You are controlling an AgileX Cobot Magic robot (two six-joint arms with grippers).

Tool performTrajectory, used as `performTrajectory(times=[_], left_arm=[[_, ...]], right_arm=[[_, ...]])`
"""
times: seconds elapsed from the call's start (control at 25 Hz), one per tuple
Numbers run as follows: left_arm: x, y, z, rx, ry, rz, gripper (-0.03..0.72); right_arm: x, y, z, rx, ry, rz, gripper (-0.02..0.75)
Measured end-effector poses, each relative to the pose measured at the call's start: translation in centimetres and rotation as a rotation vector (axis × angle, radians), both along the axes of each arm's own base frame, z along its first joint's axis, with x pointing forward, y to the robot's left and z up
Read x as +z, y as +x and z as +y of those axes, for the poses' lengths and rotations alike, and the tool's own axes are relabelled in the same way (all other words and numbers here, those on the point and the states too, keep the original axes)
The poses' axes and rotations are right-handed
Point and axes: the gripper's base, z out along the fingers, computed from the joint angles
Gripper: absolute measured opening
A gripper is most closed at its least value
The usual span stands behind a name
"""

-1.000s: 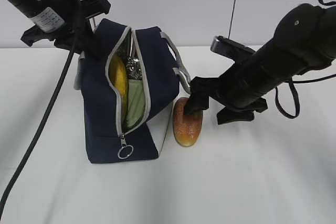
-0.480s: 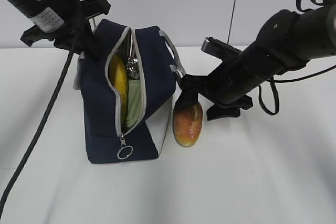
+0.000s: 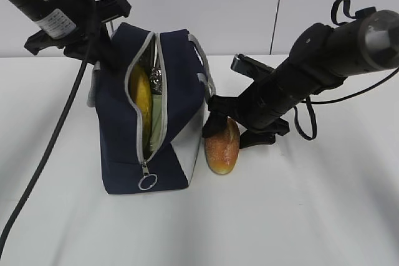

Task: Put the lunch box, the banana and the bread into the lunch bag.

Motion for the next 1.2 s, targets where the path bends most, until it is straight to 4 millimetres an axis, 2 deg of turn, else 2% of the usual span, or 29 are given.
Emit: performTrajectory(times=[0.12, 0.36, 0.48, 0.6, 0.68, 0.88, 1.0, 1.08, 1.2], left_arm=[[0.0, 0.0, 0.0, 0.0, 0.0, 0.001, 0.001], [0.0, 0.0, 0.0, -0.001, 0.0, 0.001, 0.001], [0.0, 0.0, 0.0, -0.001, 0.001, 0.001, 0.001], [0.0, 0.0, 0.0, -0.001, 0.001, 0.001, 0.001], [0.0, 0.0, 0.0, -0.001, 0.001, 0.001, 0.001], [0.0, 0.0, 0.0, -0.001, 0.001, 0.001, 0.001], [0.0, 0.0, 0.0, -0.001, 0.002, 0.001, 0.001], [0.0, 0.0, 0.0, -0.001, 0.002, 0.001, 0.001], [0.0, 0.0, 0.0, -0.001, 0.002, 0.001, 0.001]], right_arm=[[-0.5, -0.1, 0.1, 0.003, 0.007, 0.025, 0.627], [-0.1, 0.0, 0.3, 0.021, 0.014, 0.03, 0.468], [-0.1, -0.1, 0.2, 0.05, 0.0, 0.041, 0.45], [0.5, -0.2, -0.8, 0.08, -0.039, 0.032, 0.445], [1.5, 0.0, -2.0, 0.08, -0.061, 0.012, 0.445], [4.7, 0.5, -6.9, 0.011, -0.086, -0.031, 0.444], [6.8, 0.5, -8.7, -0.017, -0.075, -0.049, 0.443], [8.5, 0.5, -8.7, -0.025, -0.036, -0.069, 0.443], [10.9, 0.5, -7.6, -0.033, 0.124, -0.079, 0.442]])
